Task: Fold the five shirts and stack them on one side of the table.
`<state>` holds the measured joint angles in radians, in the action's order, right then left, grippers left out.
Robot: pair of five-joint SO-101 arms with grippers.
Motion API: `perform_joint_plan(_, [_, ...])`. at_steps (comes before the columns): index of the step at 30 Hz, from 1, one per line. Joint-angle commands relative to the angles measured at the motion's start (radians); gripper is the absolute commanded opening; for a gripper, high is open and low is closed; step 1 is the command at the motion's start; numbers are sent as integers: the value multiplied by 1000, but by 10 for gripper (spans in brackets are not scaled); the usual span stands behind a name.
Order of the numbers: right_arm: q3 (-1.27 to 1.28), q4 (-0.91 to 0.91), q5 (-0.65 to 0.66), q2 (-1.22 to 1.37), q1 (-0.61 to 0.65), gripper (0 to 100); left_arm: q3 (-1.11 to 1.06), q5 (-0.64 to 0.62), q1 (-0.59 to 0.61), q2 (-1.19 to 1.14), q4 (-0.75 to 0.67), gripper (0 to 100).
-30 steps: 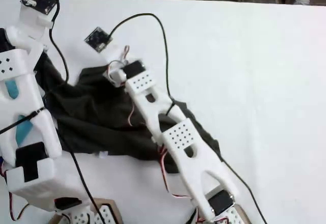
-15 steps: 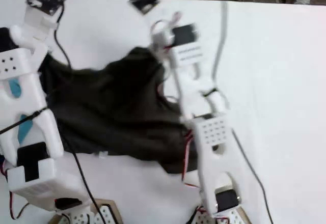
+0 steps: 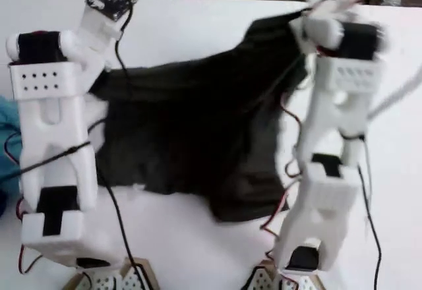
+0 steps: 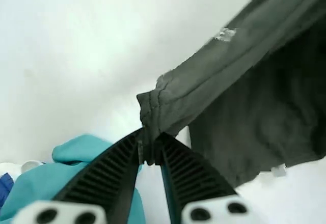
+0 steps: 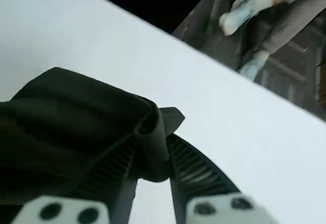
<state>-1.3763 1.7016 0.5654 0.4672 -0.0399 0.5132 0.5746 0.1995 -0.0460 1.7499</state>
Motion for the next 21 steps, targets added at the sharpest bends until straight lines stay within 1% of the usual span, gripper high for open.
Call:
perform_joint_plan(1, [-40, 7, 72, -251, -30, 22, 39, -31, -61, 166, 17, 26])
perform_joint_plan(5, [-40, 5, 155, -441, -24, 22, 39, -52, -106, 336, 17, 26])
perform_joint_plan(8, [-40, 5, 199, -559, -24, 22, 39, -64, -107, 462, 15, 26])
perform_joint_plan(11, [-40, 4, 213, -654, -24, 22, 39, -64, -101, 565, 15, 26])
perform_joint_plan(16, [-40, 4, 213, -771, -24, 22, 39, -64, -44, 694, 8, 26])
perform_joint_plan(21, [-31, 4, 213, -855, -28, 22, 39, -55, 38, 770, 14, 26])
